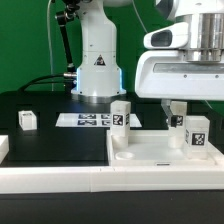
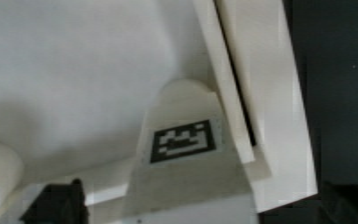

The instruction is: Assemble square table

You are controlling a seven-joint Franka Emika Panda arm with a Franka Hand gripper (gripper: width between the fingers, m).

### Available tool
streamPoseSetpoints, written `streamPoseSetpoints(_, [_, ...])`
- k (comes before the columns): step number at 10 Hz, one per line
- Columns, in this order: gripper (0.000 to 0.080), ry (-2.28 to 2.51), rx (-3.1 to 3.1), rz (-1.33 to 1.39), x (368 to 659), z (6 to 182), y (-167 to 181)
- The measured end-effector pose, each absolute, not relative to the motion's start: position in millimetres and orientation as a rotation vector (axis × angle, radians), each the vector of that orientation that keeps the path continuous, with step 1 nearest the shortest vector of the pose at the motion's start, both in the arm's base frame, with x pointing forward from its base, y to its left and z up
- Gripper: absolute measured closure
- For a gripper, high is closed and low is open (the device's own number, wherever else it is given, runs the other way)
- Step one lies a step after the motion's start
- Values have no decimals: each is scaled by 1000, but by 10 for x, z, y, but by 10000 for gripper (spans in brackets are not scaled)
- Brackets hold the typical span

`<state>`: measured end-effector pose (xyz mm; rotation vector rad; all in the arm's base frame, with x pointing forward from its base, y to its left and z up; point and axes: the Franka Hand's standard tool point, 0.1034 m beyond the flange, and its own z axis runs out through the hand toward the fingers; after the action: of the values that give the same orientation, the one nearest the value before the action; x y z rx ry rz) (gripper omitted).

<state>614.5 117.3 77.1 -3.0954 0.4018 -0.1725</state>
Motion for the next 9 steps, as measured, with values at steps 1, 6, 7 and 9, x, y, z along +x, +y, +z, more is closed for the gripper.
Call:
streamPoseSetpoints(1, [151,294,-3112,-173,6146,771,1167])
streamPoseSetpoints(6, [413,208,-3123,-172,6147,762,1141])
streamPoseSetpoints(7, [511,256,-3118,-172,6146,761,1140])
streamPoseSetpoints(9, [511,359,-3104,-171,6147,761,1134])
